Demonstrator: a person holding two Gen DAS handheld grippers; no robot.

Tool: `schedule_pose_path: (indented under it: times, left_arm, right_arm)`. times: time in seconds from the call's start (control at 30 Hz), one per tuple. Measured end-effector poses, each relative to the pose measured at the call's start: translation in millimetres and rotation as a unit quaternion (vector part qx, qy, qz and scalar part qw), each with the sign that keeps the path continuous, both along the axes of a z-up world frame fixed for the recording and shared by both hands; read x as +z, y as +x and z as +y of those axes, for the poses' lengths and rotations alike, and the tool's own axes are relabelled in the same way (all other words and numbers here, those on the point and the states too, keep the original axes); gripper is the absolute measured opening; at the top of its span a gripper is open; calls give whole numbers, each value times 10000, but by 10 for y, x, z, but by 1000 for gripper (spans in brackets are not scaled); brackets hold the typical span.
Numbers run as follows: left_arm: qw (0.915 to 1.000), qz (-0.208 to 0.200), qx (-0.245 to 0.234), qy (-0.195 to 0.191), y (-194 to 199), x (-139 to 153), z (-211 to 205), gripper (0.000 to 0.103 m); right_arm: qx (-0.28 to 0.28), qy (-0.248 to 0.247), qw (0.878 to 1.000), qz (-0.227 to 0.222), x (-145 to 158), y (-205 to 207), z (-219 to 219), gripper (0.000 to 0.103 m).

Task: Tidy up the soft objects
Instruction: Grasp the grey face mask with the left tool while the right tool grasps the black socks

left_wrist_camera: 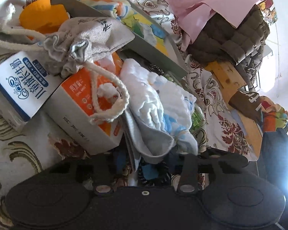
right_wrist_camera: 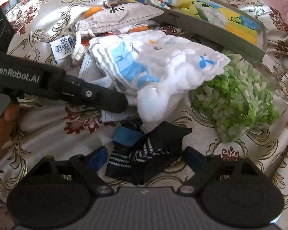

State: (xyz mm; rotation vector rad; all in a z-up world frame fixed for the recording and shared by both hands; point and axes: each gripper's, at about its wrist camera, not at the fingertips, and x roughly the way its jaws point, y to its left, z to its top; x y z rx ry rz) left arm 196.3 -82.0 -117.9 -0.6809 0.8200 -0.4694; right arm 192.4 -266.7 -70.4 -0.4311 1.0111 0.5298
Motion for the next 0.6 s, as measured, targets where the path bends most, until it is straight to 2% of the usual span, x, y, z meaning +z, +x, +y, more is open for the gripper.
schedule_pose_path:
  times: [0.07, 0.13, 0.27, 0.47, 0.6]
  left_arm:
    - [10000, -48, 17, 13, -27, 17, -3, 30]
    - [10000, -47, 33, 31, -31, 11, 2, 27]
    - [9998, 103, 155, 20, -21, -36, 41, 14]
    - [9991, 187, 351, 140, -122, 20, 107, 8]
    - [9983, 235, 342, 403, -239, 109, 140, 7]
  right_arm:
    - [-52, 92, 9999, 14, 11, 7, -20, 90]
    - [-94, 156, 9998, 48, 14, 19, -30, 89]
    - [-148, 125, 9998, 67, -1, 45, -36, 84]
    - [-184, 165, 9997, 55, -14, 34, -49, 81]
    - [-228, 186, 9995, 68, -8, 19, -69, 80]
